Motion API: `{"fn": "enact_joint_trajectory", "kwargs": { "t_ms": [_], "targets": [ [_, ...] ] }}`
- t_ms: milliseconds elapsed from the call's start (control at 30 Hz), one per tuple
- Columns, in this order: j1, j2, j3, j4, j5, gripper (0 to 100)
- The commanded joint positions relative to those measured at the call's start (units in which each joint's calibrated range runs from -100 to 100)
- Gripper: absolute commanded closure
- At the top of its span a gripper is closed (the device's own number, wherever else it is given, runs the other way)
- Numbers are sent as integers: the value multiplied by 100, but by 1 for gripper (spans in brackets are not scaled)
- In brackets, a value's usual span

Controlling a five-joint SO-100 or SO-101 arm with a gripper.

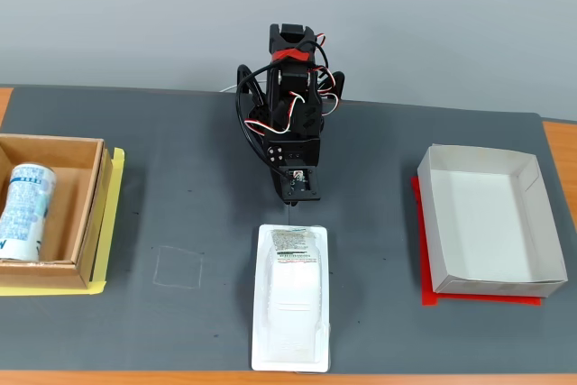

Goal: Pick the can and put it in the brown box

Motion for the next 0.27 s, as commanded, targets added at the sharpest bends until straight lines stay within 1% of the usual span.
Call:
{"fn": "enact_joint_trajectory", "kwargs": {
  "t_ms": [0, 233],
  "targets": [
    [17, -42, -316, -7, -19, 99],
    [9, -42, -316, -7, -13, 99]
  ]
}}
